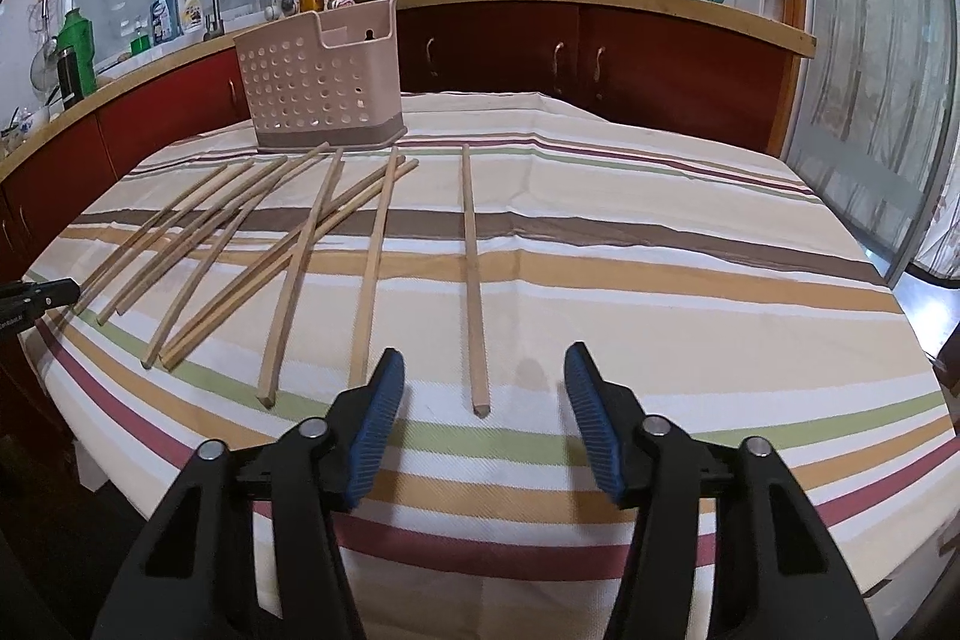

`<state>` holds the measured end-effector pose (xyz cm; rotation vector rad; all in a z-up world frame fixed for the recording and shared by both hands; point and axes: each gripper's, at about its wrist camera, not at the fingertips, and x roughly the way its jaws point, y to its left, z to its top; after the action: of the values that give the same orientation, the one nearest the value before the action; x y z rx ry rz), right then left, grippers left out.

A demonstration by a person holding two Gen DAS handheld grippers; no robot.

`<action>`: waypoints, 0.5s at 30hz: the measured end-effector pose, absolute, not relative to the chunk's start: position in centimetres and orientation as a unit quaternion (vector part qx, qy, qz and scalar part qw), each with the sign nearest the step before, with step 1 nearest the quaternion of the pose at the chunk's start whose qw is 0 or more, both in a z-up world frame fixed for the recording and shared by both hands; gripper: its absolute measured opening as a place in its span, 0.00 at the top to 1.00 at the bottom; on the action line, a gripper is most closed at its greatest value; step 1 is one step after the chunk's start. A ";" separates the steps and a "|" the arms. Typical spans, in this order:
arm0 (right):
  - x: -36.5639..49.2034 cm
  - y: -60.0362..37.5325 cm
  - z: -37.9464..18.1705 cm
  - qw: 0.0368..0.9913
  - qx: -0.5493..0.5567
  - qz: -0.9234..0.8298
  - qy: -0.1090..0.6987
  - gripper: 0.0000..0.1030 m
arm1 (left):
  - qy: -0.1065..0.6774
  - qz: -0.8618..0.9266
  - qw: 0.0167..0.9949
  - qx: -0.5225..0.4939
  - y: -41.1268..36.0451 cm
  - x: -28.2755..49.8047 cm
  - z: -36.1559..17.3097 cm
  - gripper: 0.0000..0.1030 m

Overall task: Organize utensils
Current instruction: 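Lower the right tool onto a wooden chopstick and close its fingers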

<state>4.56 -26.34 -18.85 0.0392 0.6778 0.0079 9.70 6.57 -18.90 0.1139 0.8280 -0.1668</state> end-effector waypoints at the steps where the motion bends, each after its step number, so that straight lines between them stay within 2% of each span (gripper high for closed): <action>1: 4.6 -26.4 -19.0 0.943 0.020 0.005 0.333 0.53 | 0.404 -0.080 0.910 0.051 6.7 9.8 -19.0 0.94; 9: 5.1 -26.1 -19.8 0.946 0.014 0.016 0.325 0.68 | 0.407 -0.079 0.909 0.036 7.1 10.1 -19.2 0.94; 12: 4.8 -26.2 -20.1 0.950 0.012 0.017 0.312 0.70 | 0.406 -0.077 0.910 0.036 7.0 10.1 -19.2 0.94; 15: 4.2 -26.2 -20.2 0.953 0.014 0.023 0.301 0.76 | 0.405 -0.077 0.910 0.035 7.0 10.1 -19.2 0.94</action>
<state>4.19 -26.20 -20.20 0.0277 0.6113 0.0462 10.10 7.03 -19.24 0.0722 0.8357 -0.1593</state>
